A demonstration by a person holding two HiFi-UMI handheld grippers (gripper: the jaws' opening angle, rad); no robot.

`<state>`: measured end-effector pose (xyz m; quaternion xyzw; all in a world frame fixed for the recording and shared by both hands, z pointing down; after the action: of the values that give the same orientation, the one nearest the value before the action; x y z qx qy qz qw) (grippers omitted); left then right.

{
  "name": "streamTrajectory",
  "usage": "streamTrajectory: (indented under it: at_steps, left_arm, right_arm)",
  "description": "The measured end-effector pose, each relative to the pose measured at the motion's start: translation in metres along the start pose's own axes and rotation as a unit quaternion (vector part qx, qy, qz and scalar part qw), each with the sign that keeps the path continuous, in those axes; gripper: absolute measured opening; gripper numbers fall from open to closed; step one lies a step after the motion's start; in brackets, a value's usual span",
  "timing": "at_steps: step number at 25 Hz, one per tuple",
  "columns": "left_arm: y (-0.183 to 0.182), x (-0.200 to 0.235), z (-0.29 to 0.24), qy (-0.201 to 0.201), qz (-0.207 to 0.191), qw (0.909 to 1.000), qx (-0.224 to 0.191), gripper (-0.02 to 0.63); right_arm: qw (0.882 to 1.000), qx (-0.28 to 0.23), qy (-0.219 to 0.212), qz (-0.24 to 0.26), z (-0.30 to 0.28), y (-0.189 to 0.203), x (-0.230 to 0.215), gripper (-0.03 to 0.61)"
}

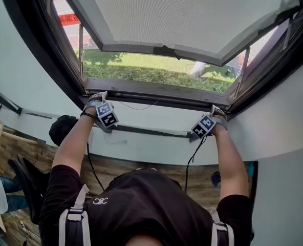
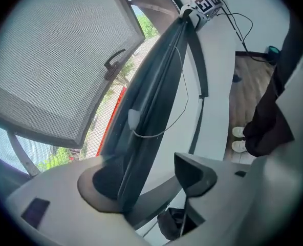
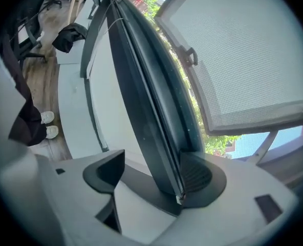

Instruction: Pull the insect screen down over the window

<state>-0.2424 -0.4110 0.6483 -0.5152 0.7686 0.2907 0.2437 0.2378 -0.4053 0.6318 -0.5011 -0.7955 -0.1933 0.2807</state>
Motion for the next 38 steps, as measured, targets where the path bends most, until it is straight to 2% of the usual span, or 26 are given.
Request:
streamTrajectory:
  at_steps: [2, 4, 6, 8, 12, 14, 16, 18, 19, 20, 22, 25, 27, 29, 31, 34, 38]
  left_arm:
    - [0.001, 0.001, 0.004, 0.002, 0.033, 0.9994, -0.011, 0.305]
    - [-0.001, 0.007, 0.013, 0.019, 0.116, 0.9924, -0.035, 0.285]
    - [-0.005, 0.018, 0.027, 0.036, 0.216, 0.9728, -0.075, 0.239]
    - [-0.007, 0.029, 0.046, 0.029, 0.294, 0.9485, -0.113, 0.170]
    - [-0.008, 0.038, 0.079, 0.000, 0.415, 0.8924, -0.178, 0.029]
    - [-0.012, 0.042, 0.093, -0.017, 0.458, 0.8637, -0.210, 0.002]
    - [-0.019, 0.048, 0.110, -0.032, 0.488, 0.8381, -0.241, 0.002]
    - [-0.030, 0.056, 0.130, -0.049, 0.504, 0.8187, -0.271, 0.002]
    - [-0.037, 0.061, 0.140, -0.056, 0.508, 0.8110, -0.285, 0.002]
    - [-0.043, 0.065, 0.151, -0.063, 0.508, 0.8056, -0.298, 0.002]
    - [-0.056, 0.070, 0.174, -0.080, 0.496, 0.8047, -0.316, 0.002]
    - [-0.073, 0.070, 0.204, -0.102, 0.472, 0.8103, -0.332, 0.002]
    - [-0.085, 0.066, 0.219, -0.099, 0.469, 0.8079, -0.343, 0.002]
    - [-0.097, 0.059, 0.229, -0.091, 0.470, 0.8041, -0.352, 0.002]
    - [-0.108, 0.050, 0.234, -0.085, 0.468, 0.8035, -0.358, 0.002]
    - [-0.121, 0.039, 0.236, -0.077, 0.462, 0.8069, -0.360, 0.002]
    - [-0.133, 0.038, 0.242, -0.074, 0.463, 0.8020, -0.371, 0.002]
  right_arm:
    - [0.999, -0.028, 0.001, -0.033, 0.005, -0.002, -0.001, 0.345]
    - [0.993, -0.073, 0.008, -0.091, 0.012, -0.004, -0.006, 0.311]
    - [0.979, -0.120, 0.003, -0.164, 0.022, -0.007, -0.011, 0.274]
    - [0.955, -0.172, -0.004, -0.243, 0.039, -0.010, -0.015, 0.216]
    - [0.893, -0.266, 0.004, -0.363, 0.074, -0.020, -0.017, 0.012]
    - [0.857, -0.314, -0.008, -0.408, 0.092, -0.030, -0.019, 0.008]
    - [0.813, -0.366, -0.026, -0.452, 0.118, -0.041, -0.024, 0.006]
    - [0.764, -0.416, -0.043, -0.492, 0.145, -0.051, -0.029, 0.006]
    - [0.742, -0.436, -0.048, -0.506, 0.156, -0.055, -0.031, 0.005]
    - [0.727, -0.450, -0.051, -0.516, 0.167, -0.058, -0.033, 0.006]
    - [0.710, -0.468, -0.047, -0.524, 0.187, -0.065, -0.035, 0.005]
    - [0.704, -0.488, -0.018, -0.516, 0.218, -0.069, -0.034, 0.005]
    - [0.701, -0.506, 0.019, -0.502, 0.238, -0.069, -0.035, 0.005]
    - [0.691, -0.528, 0.051, -0.491, 0.255, -0.069, -0.034, 0.005]
    - [0.684, -0.543, 0.063, -0.484, 0.263, -0.072, -0.031, 0.005]
    - [0.689, -0.544, 0.050, -0.477, 0.264, -0.077, -0.025, 0.005]
    - [0.687, -0.549, 0.044, -0.473, 0.272, -0.078, -0.021, 0.005]
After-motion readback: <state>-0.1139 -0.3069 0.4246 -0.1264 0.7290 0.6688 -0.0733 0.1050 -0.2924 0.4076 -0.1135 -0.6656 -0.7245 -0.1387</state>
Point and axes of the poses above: the fingertips, and each gripper's own axes: z backward along the fingers, x to its left, y out of its underside, the point moved 8 cm from there along z, backward along the fingers, and after that the axes turned 5 degrees about -y, right-handed, at the moved point
